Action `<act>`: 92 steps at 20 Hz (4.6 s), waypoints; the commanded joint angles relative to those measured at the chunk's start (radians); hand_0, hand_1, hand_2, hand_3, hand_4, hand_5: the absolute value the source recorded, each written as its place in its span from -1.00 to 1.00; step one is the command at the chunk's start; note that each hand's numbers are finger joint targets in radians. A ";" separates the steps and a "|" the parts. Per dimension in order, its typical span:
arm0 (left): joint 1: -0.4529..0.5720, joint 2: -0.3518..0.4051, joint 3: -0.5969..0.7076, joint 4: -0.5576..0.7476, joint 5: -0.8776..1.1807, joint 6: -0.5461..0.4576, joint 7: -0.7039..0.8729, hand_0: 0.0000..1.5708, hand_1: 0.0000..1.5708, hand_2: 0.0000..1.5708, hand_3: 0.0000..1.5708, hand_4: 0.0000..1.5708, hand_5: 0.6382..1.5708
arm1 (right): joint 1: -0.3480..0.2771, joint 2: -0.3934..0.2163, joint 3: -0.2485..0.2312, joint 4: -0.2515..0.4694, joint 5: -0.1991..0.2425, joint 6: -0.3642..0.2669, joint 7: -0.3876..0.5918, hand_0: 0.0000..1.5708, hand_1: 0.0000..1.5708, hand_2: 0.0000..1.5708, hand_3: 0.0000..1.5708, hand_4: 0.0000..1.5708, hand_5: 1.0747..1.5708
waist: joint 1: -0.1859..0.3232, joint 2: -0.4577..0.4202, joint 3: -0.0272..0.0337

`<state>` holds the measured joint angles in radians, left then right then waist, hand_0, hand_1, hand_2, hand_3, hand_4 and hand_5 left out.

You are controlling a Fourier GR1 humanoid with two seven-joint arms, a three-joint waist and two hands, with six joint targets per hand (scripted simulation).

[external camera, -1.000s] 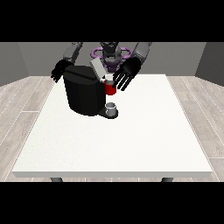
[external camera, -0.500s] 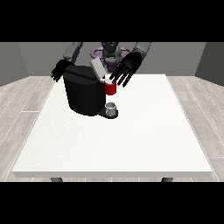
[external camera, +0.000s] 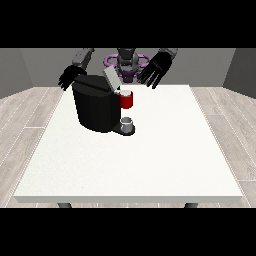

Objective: Insert the coffee pod into the coffee machine and close the lid

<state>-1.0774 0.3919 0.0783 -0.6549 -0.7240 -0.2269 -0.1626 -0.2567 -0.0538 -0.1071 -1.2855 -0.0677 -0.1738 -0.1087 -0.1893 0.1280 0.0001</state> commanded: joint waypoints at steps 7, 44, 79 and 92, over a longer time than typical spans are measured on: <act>0.197 -0.177 0.245 -0.005 0.311 0.000 -0.034 -1.00 -1.00 -1.00 -1.00 -0.70 1.00 | 0.158 -0.017 -0.027 -0.003 -0.028 0.027 0.001 -1.00 -1.00 -1.00 -1.00 -0.49 1.00 | 0.103 -0.234 -0.0014; 0.699 -0.381 0.185 -0.576 0.698 -0.048 0.143 -1.00 -1.00 -1.00 -1.00 -1.00 1.00 | -0.077 -0.123 0.033 -0.032 0.008 0.231 0.088 -1.00 -1.00 -1.00 -1.00 -1.00 1.00 | 0.330 -0.221 0.0002; 0.790 -0.303 0.105 -0.672 0.702 0.072 0.022 -1.00 -1.00 -1.00 -1.00 -1.00 1.00 | -0.463 -0.093 0.034 0.243 0.093 0.239 0.046 -1.00 -1.00 -1.00 -1.00 -1.00 1.00 | 0.287 -0.023 -0.0002; 0.781 -0.254 0.115 -0.663 0.764 0.017 0.039 -1.00 -1.00 -1.00 -1.00 -0.77 1.00 | -0.570 -0.066 0.086 0.295 0.194 0.205 0.062 -1.00 -1.00 -1.00 -1.00 -0.84 1.00 | 0.335 -0.020 -0.0002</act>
<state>-0.2635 0.1257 0.1942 -1.3189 0.0358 -0.2075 -0.1059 -0.7742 -0.1164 -0.0240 -1.0126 0.0949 0.0480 -0.0325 0.1300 0.0743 -0.0003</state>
